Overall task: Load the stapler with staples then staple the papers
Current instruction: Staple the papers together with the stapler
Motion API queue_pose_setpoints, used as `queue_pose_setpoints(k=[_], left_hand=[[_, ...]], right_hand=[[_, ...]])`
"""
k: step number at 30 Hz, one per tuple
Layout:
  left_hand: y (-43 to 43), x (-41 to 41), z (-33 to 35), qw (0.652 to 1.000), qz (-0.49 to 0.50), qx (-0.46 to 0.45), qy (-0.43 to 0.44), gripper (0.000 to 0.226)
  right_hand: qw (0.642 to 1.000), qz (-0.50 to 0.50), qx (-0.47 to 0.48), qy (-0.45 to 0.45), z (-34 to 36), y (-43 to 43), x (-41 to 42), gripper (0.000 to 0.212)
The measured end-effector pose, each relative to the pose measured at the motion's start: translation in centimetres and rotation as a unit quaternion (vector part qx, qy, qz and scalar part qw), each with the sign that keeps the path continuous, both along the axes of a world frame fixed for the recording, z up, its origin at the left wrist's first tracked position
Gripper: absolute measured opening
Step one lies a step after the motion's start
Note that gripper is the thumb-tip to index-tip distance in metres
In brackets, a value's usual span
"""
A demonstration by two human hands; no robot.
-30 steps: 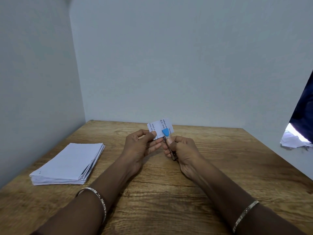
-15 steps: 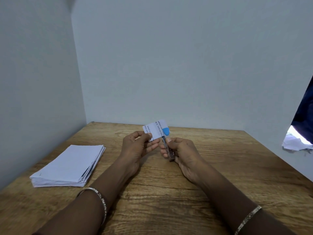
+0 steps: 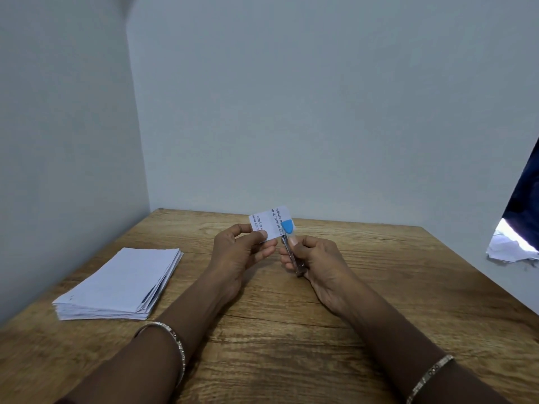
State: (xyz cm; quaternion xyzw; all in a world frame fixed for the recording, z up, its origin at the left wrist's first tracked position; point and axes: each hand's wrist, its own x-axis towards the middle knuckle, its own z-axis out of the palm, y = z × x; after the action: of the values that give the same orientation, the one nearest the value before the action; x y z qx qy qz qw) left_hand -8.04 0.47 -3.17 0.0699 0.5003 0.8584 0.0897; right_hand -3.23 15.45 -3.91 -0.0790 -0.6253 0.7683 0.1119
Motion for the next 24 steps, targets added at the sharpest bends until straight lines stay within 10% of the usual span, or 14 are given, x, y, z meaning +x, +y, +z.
queue_pose_setpoints(k=[24], left_hand=[[0.07,0.40,-0.09,1.000,-0.014,-0.013,0.012,0.034]], right_hand=[[0.999,-0.020,0.033,0.007,0.15,-0.55,0.56,0.013]])
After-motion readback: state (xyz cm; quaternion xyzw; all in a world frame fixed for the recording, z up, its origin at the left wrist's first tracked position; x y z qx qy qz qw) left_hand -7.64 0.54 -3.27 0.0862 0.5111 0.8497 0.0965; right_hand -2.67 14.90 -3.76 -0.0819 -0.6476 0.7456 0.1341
